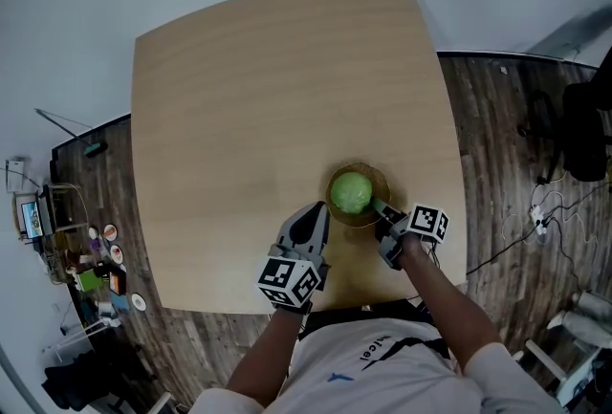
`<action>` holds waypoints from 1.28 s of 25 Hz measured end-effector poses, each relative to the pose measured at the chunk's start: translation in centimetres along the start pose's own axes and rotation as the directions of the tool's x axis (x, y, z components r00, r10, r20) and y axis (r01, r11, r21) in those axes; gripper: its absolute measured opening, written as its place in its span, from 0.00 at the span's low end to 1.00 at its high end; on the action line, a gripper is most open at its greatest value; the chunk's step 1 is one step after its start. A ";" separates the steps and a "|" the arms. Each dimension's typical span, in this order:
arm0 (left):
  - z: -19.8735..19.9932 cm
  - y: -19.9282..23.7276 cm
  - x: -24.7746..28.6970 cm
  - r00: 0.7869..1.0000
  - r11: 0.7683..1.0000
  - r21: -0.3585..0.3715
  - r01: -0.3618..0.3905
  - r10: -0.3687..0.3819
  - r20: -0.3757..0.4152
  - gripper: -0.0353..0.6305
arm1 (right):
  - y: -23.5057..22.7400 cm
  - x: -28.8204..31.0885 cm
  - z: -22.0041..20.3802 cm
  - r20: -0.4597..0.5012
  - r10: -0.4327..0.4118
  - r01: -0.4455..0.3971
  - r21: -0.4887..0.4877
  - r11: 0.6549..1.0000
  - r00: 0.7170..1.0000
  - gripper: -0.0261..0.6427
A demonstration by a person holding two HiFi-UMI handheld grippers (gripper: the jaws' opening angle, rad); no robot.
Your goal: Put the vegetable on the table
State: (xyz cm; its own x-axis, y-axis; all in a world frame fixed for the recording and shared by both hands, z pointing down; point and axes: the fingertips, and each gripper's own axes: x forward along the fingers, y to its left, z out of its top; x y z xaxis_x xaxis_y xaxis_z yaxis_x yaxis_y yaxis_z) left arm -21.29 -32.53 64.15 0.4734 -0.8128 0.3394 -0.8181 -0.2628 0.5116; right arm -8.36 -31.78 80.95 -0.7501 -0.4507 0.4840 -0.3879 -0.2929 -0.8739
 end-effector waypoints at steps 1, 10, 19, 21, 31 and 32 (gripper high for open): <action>0.1 0.0 0.0 1.000 1.000 0.000 -0.001 0.001 0.000 0.07 | 0.0 0.2 0.1 -0.004 -0.016 0.016 -0.009 1.000 1.000 0.10; 0.6 -1.2 -0.1 1.000 1.000 0.010 0.012 -0.012 0.006 0.07 | -0.5 -0.7 0.2 -0.068 -0.237 0.224 -0.159 0.962 0.969 0.19; -0.3 -3.7 -0.7 1.000 1.000 0.028 0.002 -0.003 0.005 0.08 | -0.5 -3.9 0.7 -0.064 -0.254 0.238 -0.192 0.952 0.965 0.20; -0.7 -4.3 -1.1 1.000 1.000 0.026 -0.009 0.009 -0.001 0.08 | 0.0 -4.6 0.5 -0.065 -0.241 0.222 -0.216 0.951 0.968 0.20; -3.0 -9.6 -4.3 0.999 0.999 -0.019 -0.033 0.033 -0.012 0.07 | 6.4 -9.6 -1.9 -0.098 -0.096 0.050 -0.398 0.916 0.991 0.09; -3.1 -10.3 -4.7 0.999 0.999 -0.020 -0.034 0.034 -0.010 0.07 | 7.1 -10.3 -2.5 -0.104 -0.081 0.030 -0.421 0.907 0.991 0.09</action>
State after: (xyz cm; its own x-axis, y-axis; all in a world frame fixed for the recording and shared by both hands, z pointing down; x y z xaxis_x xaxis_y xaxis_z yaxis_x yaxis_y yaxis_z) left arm -14.10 -24.36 59.74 0.4484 -0.8160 0.3648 -0.8272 -0.2241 0.5154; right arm -4.73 -27.17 69.68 -0.7681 -0.3351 0.5456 -0.5993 0.0760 -0.7969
